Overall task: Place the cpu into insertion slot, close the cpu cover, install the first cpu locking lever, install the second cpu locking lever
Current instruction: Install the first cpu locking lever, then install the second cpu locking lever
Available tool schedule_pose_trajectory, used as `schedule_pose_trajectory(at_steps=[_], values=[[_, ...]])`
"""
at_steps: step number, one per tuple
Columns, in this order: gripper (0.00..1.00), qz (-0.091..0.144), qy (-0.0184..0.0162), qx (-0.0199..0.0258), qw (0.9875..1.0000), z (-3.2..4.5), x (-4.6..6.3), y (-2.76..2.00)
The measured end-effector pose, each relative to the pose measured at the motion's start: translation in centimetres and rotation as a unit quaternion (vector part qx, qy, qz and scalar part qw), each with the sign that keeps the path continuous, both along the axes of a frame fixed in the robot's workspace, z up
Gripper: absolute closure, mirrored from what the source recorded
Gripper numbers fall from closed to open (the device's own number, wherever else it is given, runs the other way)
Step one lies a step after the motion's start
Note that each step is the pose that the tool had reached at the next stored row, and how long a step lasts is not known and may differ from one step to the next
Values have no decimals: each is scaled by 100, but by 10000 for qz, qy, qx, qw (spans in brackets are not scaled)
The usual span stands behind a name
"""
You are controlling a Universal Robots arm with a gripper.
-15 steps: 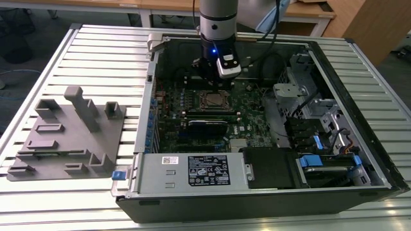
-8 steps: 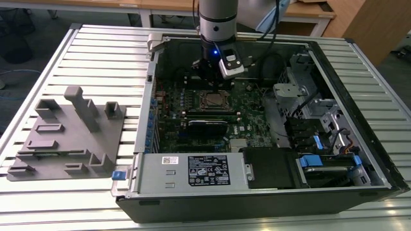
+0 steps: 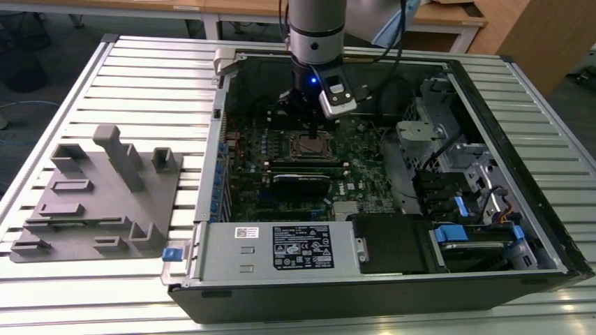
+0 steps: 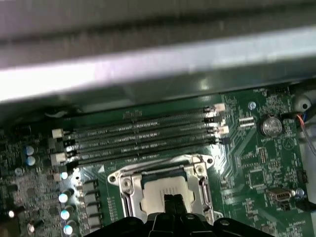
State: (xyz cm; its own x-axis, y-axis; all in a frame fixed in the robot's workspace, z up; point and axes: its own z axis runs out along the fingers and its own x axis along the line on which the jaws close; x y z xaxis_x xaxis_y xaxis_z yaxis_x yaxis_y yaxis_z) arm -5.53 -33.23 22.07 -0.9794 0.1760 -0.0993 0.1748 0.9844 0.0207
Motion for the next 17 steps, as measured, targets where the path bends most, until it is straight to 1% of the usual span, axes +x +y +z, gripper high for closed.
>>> schedule_pose_trajectory(at_steps=[2,3,17], values=[[90,11,0,0,10000,-1,0,-40],[90,13,-1,1,10000,-2,0,-48],[90,13,1,-1,10000,8,0,-53]])
